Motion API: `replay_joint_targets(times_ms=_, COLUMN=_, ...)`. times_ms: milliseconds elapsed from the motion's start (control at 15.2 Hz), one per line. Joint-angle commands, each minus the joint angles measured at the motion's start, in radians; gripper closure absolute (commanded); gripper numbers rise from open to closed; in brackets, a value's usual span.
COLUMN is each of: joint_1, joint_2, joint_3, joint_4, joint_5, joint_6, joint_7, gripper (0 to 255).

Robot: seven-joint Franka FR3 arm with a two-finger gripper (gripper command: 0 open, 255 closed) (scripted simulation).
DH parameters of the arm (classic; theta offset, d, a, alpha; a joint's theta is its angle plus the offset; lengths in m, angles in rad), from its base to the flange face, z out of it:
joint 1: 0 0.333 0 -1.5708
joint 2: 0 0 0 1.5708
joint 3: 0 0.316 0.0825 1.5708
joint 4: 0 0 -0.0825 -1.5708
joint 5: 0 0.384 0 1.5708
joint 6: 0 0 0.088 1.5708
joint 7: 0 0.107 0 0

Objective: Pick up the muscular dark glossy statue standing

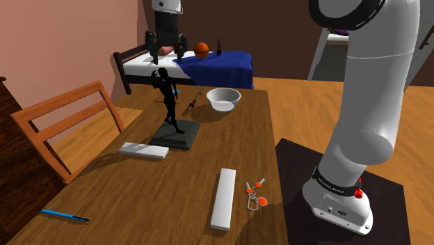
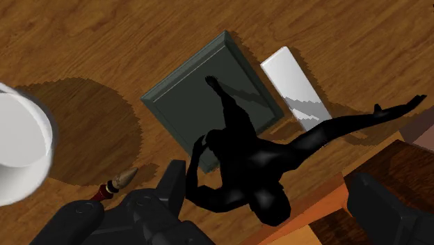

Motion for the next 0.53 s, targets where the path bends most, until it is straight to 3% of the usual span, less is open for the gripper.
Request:
replay_joint_targets(times_ms=0, joint_1=0.01, joint_2=0.106, joint_3=0.002, joint_4=0.139, joint_5=-0.009, joint_6=-0.028, joint_7=0.02, gripper=0)
replay_joint_targets(times_ms=66, joint_1=0.012, joint_2=0.122, joint_3=0.002, joint_4=0.162, joint_5=-0.01, joint_6=-0.034, joint_7=0.023, gripper=0)
replay_joint_targets(times_ms=462, joint_1=0.01, joint_2=0.098, joint_3=0.001, joint_4=0.046, joint_5=-0.006, joint_6=0.058, joint_7=0.01, gripper=0)
